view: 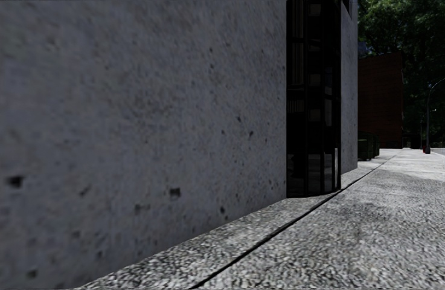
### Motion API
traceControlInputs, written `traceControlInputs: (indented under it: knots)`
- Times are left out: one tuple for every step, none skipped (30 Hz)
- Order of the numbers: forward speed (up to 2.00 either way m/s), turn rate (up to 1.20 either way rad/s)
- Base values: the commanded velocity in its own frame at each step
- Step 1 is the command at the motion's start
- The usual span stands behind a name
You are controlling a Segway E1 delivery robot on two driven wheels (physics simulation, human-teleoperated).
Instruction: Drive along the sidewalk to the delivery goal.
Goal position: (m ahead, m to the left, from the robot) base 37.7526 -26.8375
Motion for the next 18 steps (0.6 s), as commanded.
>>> traceControlInputs:
  knots:
    - [1.91, -1.03]
    - [1.91, -1.03]
    - [1.91, -1.04]
    - [1.91, -1.04]
    - [1.91, -1.04]
    - [1.91, -1.04]
    - [1.91, -1.04]
    - [1.91, -1.04]
    - [1.91, -1.04]
    - [1.91, -1.04]
    - [1.91, -1.04]
    - [1.91, -1.04]
    - [1.91, -1.04]
    - [1.91, -0.96]
    - [1.91, -0.96]
    - [1.91, -0.14]
    - [1.91, -0.02]
    - [1.91, 0.0]
